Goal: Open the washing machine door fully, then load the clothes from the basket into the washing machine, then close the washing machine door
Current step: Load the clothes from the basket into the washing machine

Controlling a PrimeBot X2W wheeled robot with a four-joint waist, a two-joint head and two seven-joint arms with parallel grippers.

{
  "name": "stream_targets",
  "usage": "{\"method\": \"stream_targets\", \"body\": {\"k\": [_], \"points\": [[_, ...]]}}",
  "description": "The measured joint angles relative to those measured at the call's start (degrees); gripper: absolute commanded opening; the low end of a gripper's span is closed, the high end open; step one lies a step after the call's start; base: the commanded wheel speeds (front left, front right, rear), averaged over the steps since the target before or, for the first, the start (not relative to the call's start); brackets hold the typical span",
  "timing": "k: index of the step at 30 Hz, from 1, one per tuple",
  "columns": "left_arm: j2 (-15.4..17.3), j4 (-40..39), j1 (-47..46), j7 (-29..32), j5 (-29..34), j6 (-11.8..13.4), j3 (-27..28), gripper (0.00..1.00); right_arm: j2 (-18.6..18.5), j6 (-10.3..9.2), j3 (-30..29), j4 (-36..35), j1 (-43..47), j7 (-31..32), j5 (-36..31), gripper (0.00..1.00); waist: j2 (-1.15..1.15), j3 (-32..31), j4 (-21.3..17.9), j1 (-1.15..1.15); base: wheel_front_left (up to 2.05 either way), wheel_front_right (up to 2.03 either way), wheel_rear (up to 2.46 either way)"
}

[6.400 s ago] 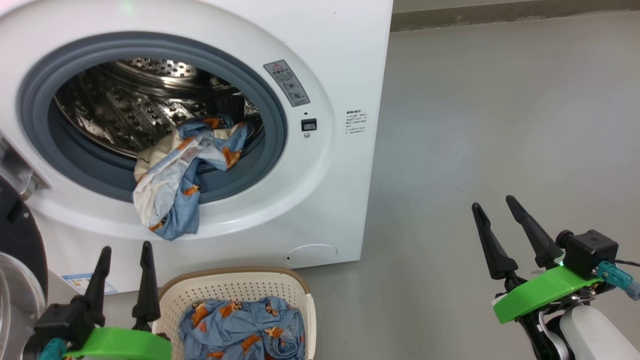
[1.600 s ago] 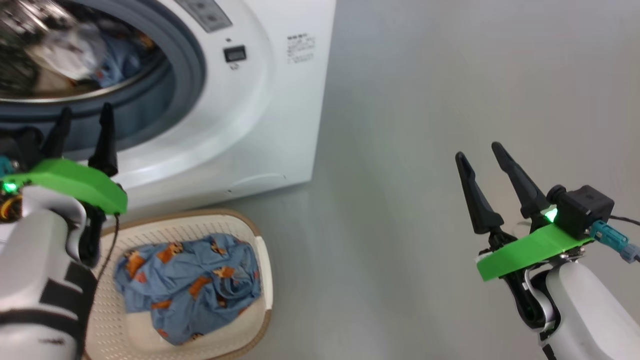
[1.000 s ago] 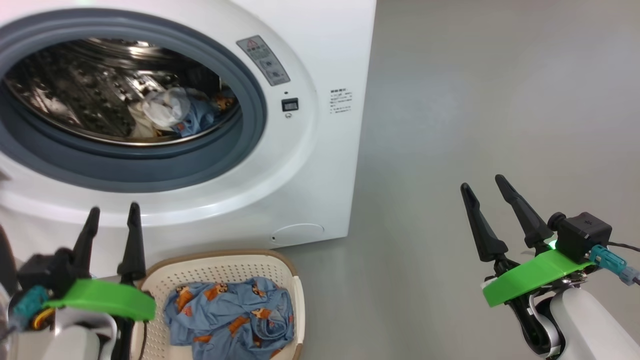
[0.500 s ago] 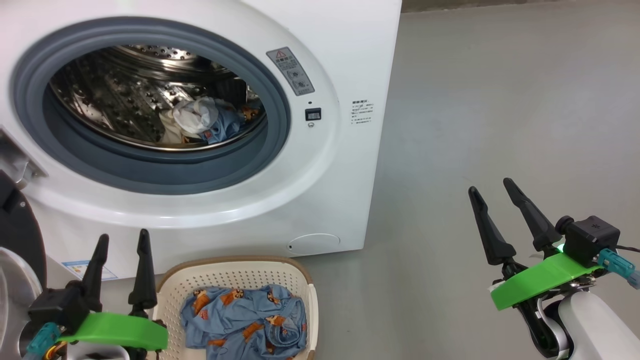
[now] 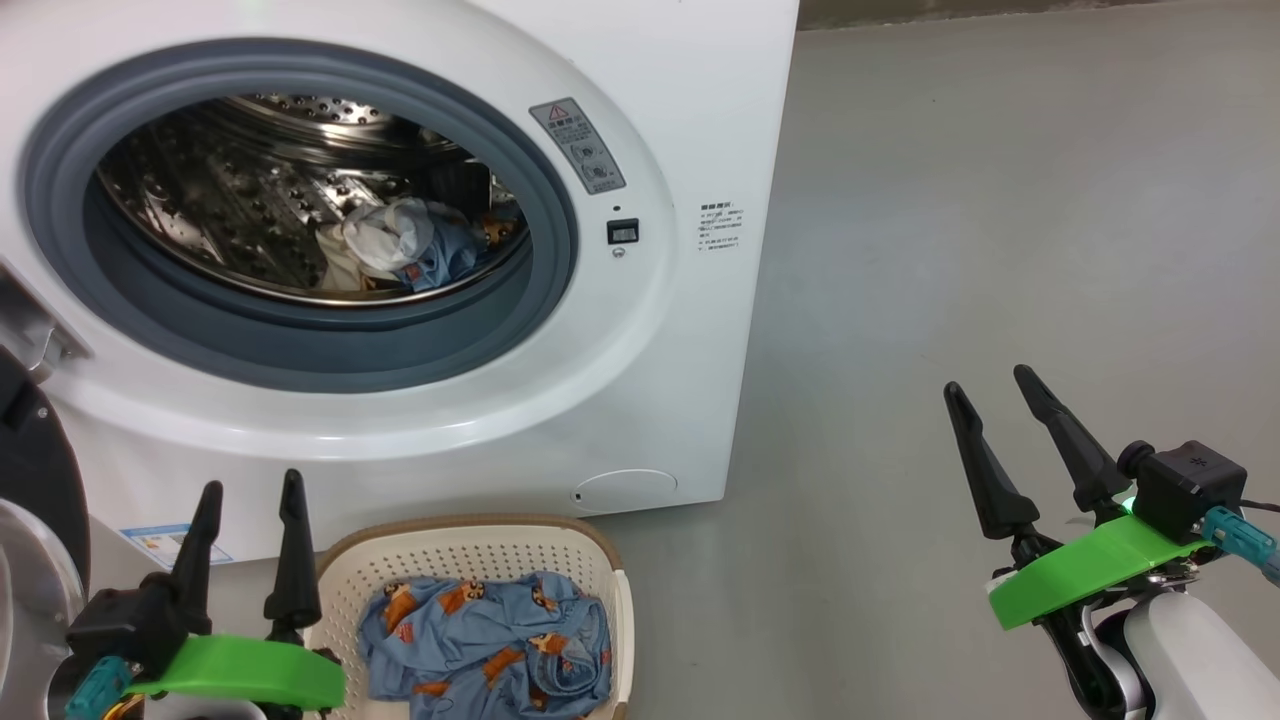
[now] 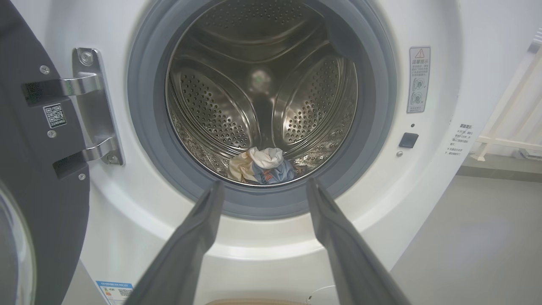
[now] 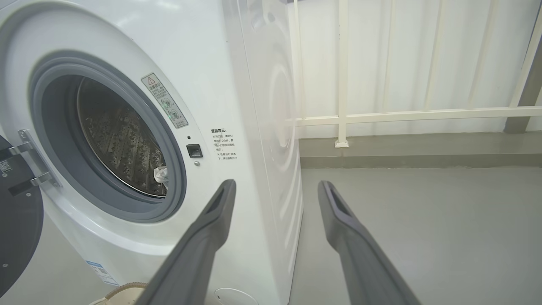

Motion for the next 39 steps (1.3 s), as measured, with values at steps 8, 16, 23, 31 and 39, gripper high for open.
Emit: {"method": "stream_targets", "body": {"k": [8, 16, 23, 31, 39], "points": [[-0.47, 0.52, 0.00, 0.00, 0.67, -0.05, 0.30, 1.00, -0.01, 0.00, 0.16, 0.02, 0.00, 0.00, 0.00, 1.00, 0.00, 0.27, -0.17, 0.00, 0.00, 0.00, 0.00], [-0.53, 1.27, -0.02, 0.00, 0.74, -0.68, 0.33, 1.00, -0.30, 0.00, 0.64, 0.09, 0.00, 0.00, 0.00, 1.00, 0.00, 0.81, -0.26, 0.00, 0.00, 0.00, 0.00], [-0.96, 4.00, -0.27, 0.93, 0.27, -1.60, -0.79, 1.00, -0.60, 0.00, 0.57, 0.03, -0.03, 0.00, 0.00, 1.00, 0.00, 2.15, -0.40, 0.00, 0.00, 0.00, 0.00], [-1.26, 10.96, -4.00, 3.36, -1.26, -3.03, -3.11, 1.00, -0.64, 0.00, 0.13, -0.45, -1.19, 0.00, -0.07, 1.00, 0.00, 5.98, -0.75, 0.00, 0.00, 0.00, 0.00], [-0.93, 22.65, -11.58, 4.64, -2.12, -4.03, -6.73, 1.00, -0.55, 0.00, -0.21, -1.36, -4.83, 0.00, -0.60, 1.00, 0.00, 12.04, -1.25, 0.00, 0.00, 0.00, 0.00]]}}
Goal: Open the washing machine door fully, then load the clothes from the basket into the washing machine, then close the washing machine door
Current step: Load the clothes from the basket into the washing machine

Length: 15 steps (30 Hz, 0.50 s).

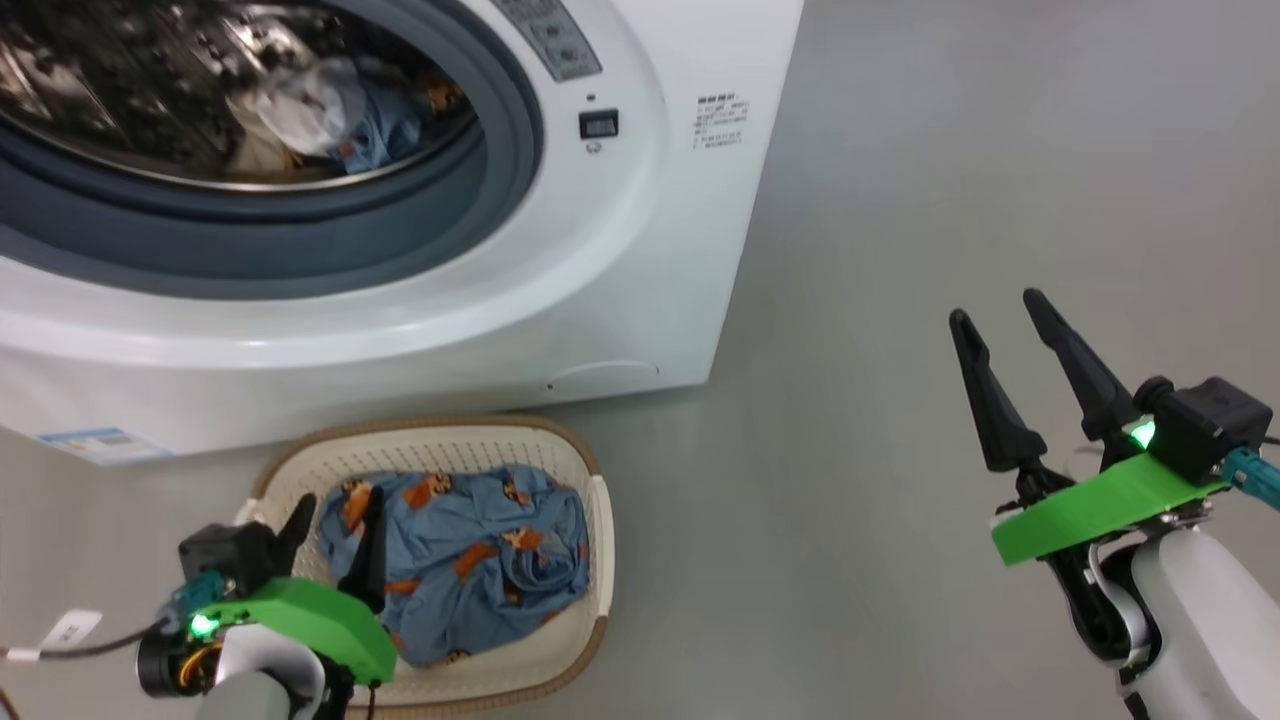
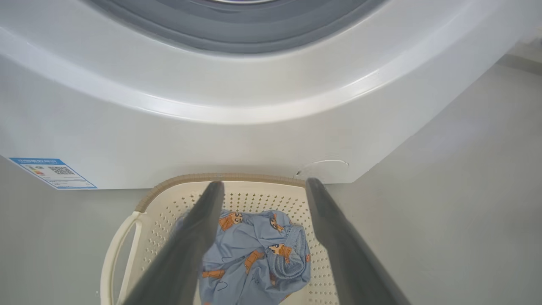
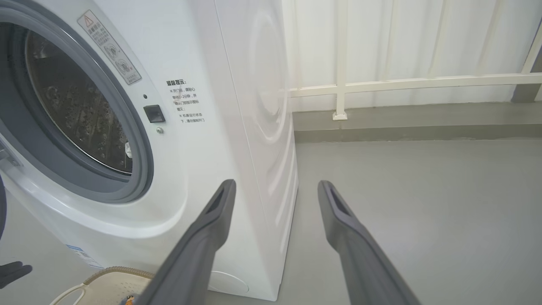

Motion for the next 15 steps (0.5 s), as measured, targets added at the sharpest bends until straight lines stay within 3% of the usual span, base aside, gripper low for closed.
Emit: {"method": "stream_targets", "body": {"k": [15], "points": [[0.38, 16.51, -15.44, 0.55, -7.28, -0.09, -11.56, 1.00, 1.24, 0.00, -0.98, -2.93, -7.71, 0.00, -1.91, 1.00, 0.00, 14.66, -1.17, 0.00, 0.00, 0.00, 0.00]]}}
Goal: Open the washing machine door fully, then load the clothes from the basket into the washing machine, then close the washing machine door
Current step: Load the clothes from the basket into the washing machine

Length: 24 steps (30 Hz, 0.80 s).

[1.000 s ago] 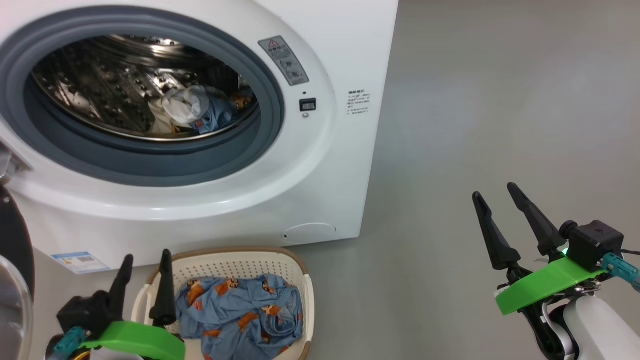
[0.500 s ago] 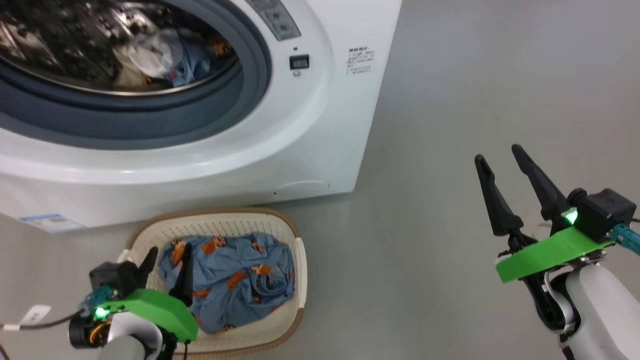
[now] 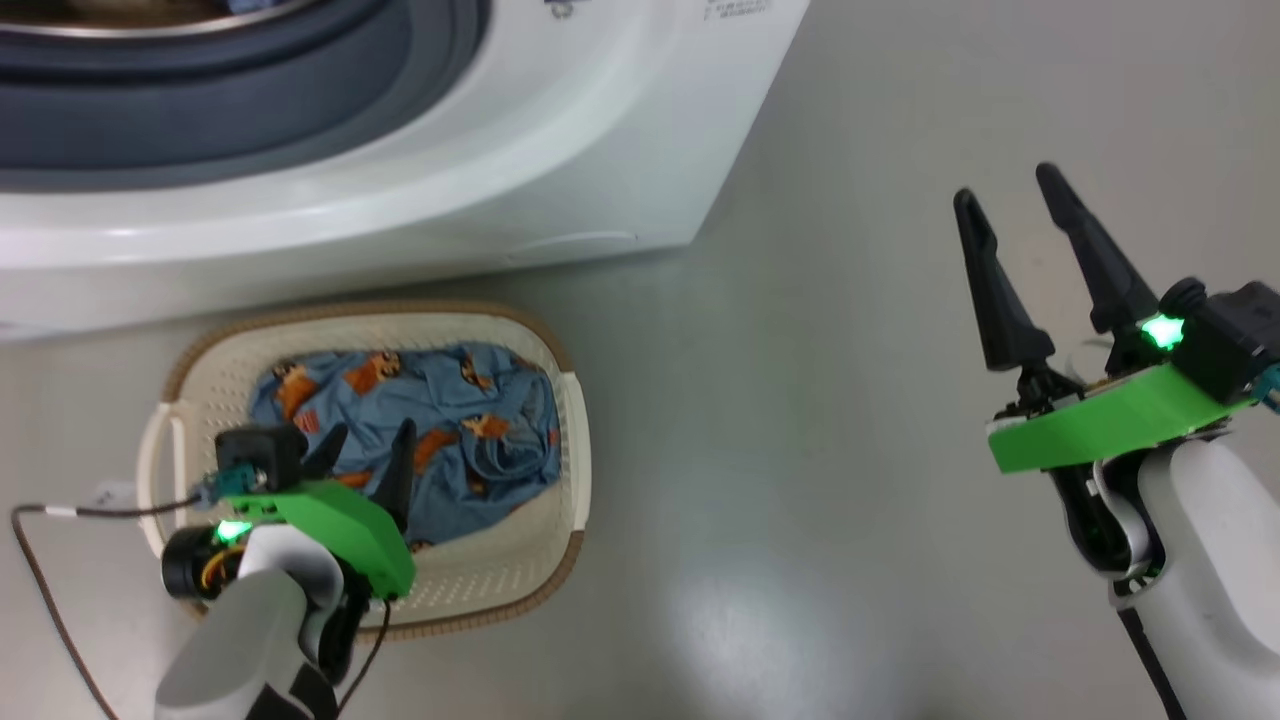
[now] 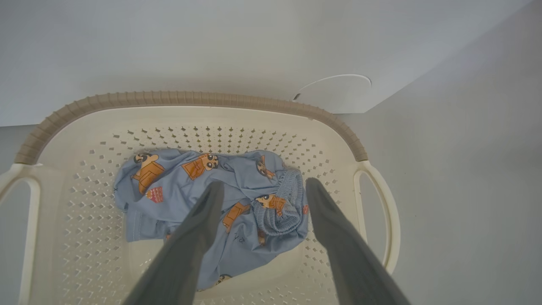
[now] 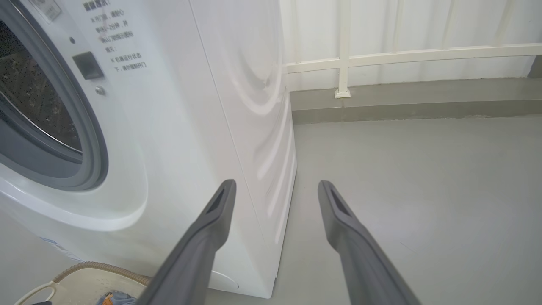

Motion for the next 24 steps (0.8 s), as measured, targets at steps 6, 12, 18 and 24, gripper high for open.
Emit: {"method": "stream_targets", "body": {"k": [6, 12, 18, 24], "points": [[1.16, 4.02, -5.59, 0.56, -2.78, -0.41, -3.77, 1.00, 1.03, 0.00, -1.27, -2.14, -2.96, -0.01, -0.59, 1.00, 0.00, 6.33, -0.84, 0.00, 0.00, 0.00, 0.00], [2.47, 7.66, -10.15, 1.75, -5.21, -0.40, -6.17, 1.00, 1.75, 0.00, -2.22, -3.79, -4.59, -0.15, -1.32, 1.00, 0.00, 12.18, -2.29, 0.00, 0.00, 0.00, 0.00], [3.85, 9.65, -14.27, 2.91, -6.81, -0.41, -8.64, 1.00, 2.45, 0.00, -2.54, -5.31, -5.45, -0.16, -2.13, 1.00, 0.00, 17.39, -4.07, 0.00, 0.00, 0.00, 0.00], [5.45, 11.24, -18.40, 3.46, -7.89, -0.41, -10.04, 1.00, 3.15, 0.00, -2.68, -6.39, -6.44, -0.16, -2.14, 1.00, 0.00, 22.00, -5.87, 0.00, 0.00, 0.00, 0.00]]}}
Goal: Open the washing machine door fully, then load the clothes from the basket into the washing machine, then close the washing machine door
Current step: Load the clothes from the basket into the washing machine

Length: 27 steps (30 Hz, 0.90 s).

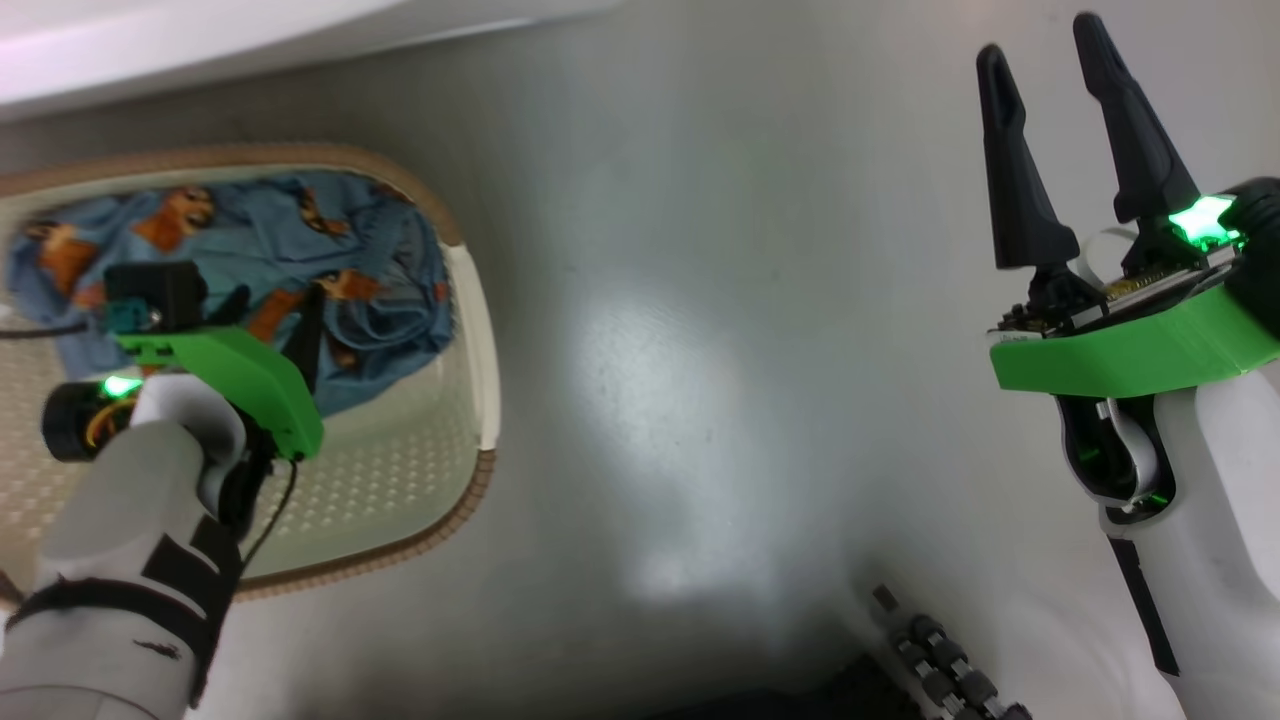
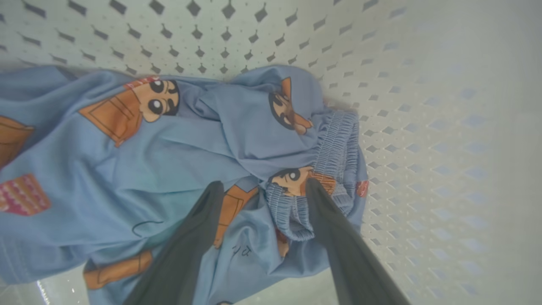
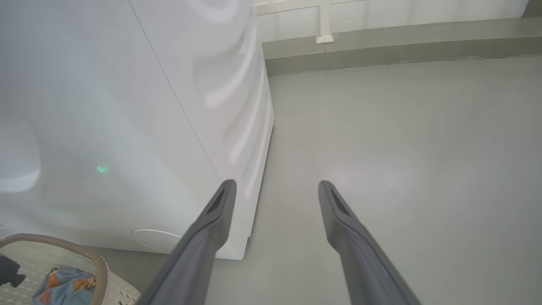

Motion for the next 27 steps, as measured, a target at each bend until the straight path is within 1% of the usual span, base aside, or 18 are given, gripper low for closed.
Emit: {"method": "stream_targets", "body": {"k": [6, 15, 16, 19, 21, 22, 24, 27], "points": [[0.68, 1.32, -1.71, 0.59, -0.88, 0.00, -1.44, 1.00, 0.65, 0.00, 0.09, -0.44, -0.37, 0.00, -0.18, 1.00, 0.00, 2.90, -2.11, 0.00, 0.00, 0.00, 0.00], [1.82, 3.14, -3.43, 2.57, -1.76, 0.02, -4.11, 1.00, 1.12, 0.00, 0.21, -0.85, -0.36, 0.00, -0.26, 1.00, 0.00, 4.72, -4.50, 0.00, 0.00, 0.00, 0.00], [2.10, 3.47, -3.74, 3.00, -1.74, 0.44, -4.24, 1.00, 1.23, 0.00, 0.21, -0.87, -0.36, 0.00, -0.30, 1.00, 0.00, 4.88, -4.68, 0.00, 0.00, 0.00, 0.00], [2.75, 4.14, -4.54, 2.92, -1.05, 3.80, -4.77, 1.00, 1.42, 0.00, 0.26, -0.88, -0.36, 0.00, -0.40, 1.00, 0.00, 5.32, -5.12, 0.00, 0.00, 0.00, 0.00], [2.80, 4.35, -4.75, 2.67, -0.74, 5.12, -4.78, 1.00, 1.60, 0.00, 0.34, -0.87, -0.36, 0.00, -0.40, 1.00, 0.00, 5.47, -5.37, 0.00, 0.00, 0.00, 0.00], [2.77, 4.43, -4.75, 2.44, -0.67, 5.15, -4.78, 0.64, 1.67, 0.00, 0.40, -0.85, -0.36, 0.00, -0.40, 1.00, 0.00, 5.48, -5.46, 0.00, 0.00, 0.00, 0.00], [2.75, 4.57, -4.75, 2.32, -0.67, 5.15, -4.78, 0.00, 1.82, 0.00, 0.44, -0.78, -0.36, 0.00, -0.40, 1.00, 0.00, 5.40, -5.54, 0.00, 0.00, 0.00, 0.00], [2.71, 4.67, -4.76, 1.32, -0.68, 5.02, -4.75, 0.00, 1.89, 0.00, 0.49, -0.75, -0.36, 0.00, -0.40, 1.00, 0.00, 5.19, -5.56, 0.00, 0.00, 0.00, 0.00]]}}
